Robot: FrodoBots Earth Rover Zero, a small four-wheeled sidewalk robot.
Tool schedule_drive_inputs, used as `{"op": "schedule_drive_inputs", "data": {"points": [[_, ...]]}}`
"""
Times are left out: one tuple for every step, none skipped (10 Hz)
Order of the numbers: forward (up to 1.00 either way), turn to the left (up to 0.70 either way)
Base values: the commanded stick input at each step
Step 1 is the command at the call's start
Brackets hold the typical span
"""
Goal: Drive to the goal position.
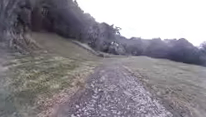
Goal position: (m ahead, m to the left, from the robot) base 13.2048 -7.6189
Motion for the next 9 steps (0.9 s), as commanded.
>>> {"op": "schedule_drive_inputs", "data": {"points": [[0.45,0.0],[0.45,0.0],[0.45,0.0],[0.45,0.0],[0.45,0.0],[0.45,0.0],[0.45,-0.27],[0.45,-0.27],[0.45,-0.27]]}}
